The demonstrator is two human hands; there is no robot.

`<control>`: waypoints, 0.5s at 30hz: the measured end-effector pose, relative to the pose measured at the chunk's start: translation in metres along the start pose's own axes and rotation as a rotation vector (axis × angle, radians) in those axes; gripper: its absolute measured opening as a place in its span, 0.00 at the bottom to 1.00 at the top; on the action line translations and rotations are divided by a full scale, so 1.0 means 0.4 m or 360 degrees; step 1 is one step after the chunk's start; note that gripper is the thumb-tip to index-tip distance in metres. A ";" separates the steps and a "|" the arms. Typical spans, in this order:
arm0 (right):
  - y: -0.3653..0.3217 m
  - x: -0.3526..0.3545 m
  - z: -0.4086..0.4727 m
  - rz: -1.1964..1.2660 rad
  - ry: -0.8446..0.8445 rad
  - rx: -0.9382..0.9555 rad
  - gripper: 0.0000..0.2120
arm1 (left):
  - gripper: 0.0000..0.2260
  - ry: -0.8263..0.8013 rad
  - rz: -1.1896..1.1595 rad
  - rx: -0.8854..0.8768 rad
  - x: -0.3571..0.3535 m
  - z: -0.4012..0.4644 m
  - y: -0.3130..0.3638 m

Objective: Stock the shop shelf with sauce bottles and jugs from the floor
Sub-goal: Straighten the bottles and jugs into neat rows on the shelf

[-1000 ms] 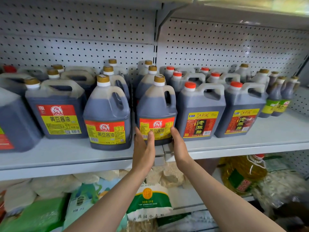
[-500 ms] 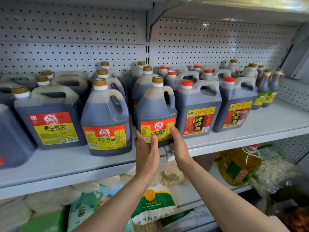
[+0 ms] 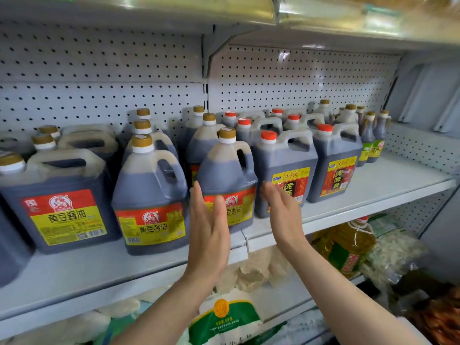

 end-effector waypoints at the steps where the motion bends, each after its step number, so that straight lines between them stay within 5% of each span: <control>1: -0.051 0.020 0.012 0.0018 0.0093 0.0108 0.20 | 0.31 0.0033 -0.0009 -0.0099 0.016 0.027 0.035; 6: -0.266 0.030 0.194 -0.0041 -0.0088 0.0472 0.18 | 0.24 0.0055 0.0040 -0.0192 0.034 0.231 0.115; 15: -0.342 -0.198 0.463 -0.1098 -0.0891 0.0427 0.25 | 0.27 -0.0105 0.0220 0.0530 -0.031 0.536 0.078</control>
Point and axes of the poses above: each hand's wrist, its own z-axis towards the middle knuckle, its own x-axis out of the back of the hand, y = z × x, the point moved 5 cm from there along z, towards the middle knuckle, and after that the axes turned 5 degrees about -x, right-handed, at the moved point
